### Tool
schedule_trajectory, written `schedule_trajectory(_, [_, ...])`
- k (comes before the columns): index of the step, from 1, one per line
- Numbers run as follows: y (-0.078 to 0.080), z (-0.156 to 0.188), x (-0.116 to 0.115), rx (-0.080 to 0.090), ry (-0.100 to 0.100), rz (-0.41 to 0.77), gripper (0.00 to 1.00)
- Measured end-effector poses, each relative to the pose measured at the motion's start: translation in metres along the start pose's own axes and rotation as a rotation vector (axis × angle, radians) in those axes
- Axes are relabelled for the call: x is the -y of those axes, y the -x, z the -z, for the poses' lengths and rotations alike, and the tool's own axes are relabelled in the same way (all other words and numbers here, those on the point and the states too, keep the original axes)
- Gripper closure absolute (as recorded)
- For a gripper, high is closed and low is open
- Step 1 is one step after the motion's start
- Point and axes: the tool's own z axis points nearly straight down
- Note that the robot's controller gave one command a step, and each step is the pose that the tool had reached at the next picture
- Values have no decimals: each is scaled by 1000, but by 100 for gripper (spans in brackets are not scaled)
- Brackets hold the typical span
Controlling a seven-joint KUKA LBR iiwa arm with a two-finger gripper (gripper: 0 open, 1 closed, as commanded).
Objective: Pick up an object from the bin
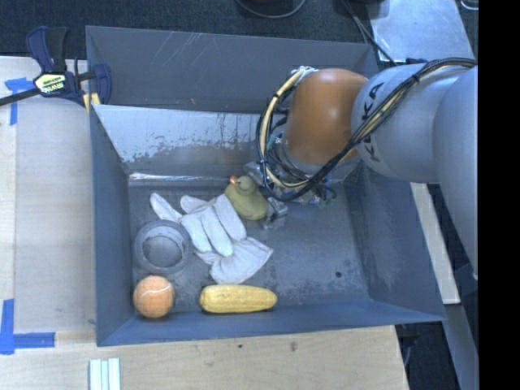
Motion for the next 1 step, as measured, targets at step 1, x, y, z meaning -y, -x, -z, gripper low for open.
schedule_trajectory(1, [0, 0, 0, 0, 0, 0, 100])
